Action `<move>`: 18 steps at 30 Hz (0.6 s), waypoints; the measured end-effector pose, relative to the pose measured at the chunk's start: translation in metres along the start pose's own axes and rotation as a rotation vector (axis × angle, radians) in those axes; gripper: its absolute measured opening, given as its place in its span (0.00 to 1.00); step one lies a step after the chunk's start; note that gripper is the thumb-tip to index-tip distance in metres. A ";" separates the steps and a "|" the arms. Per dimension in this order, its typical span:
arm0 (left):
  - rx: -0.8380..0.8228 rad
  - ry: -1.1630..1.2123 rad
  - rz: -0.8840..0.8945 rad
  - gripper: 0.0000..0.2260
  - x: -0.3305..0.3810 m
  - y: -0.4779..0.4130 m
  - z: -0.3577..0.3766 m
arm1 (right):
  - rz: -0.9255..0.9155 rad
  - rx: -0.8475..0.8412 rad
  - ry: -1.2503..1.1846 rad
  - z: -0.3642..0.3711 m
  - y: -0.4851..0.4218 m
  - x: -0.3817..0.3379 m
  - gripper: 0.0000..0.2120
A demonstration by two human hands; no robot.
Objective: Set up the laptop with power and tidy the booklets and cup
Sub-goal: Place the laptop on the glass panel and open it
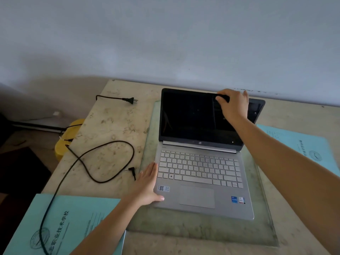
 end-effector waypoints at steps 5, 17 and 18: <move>0.010 -0.007 0.013 0.53 -0.002 0.000 0.001 | -0.016 0.007 0.007 0.006 -0.003 0.001 0.10; 0.093 0.115 0.015 0.46 0.004 0.019 0.002 | -0.011 -0.018 -0.162 -0.007 0.018 -0.012 0.14; 0.131 0.127 0.019 0.44 0.004 0.023 0.002 | -0.055 -0.007 -0.181 -0.005 0.027 -0.020 0.14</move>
Point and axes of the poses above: each hand's wrist, its own y-axis away from the middle knuckle, its own z-axis out of the palm, x = y × z, the point moved 3 cm from there along -y, towards the middle knuckle, and after that the axes turned 13 degrees about z, right-handed, at the moved point
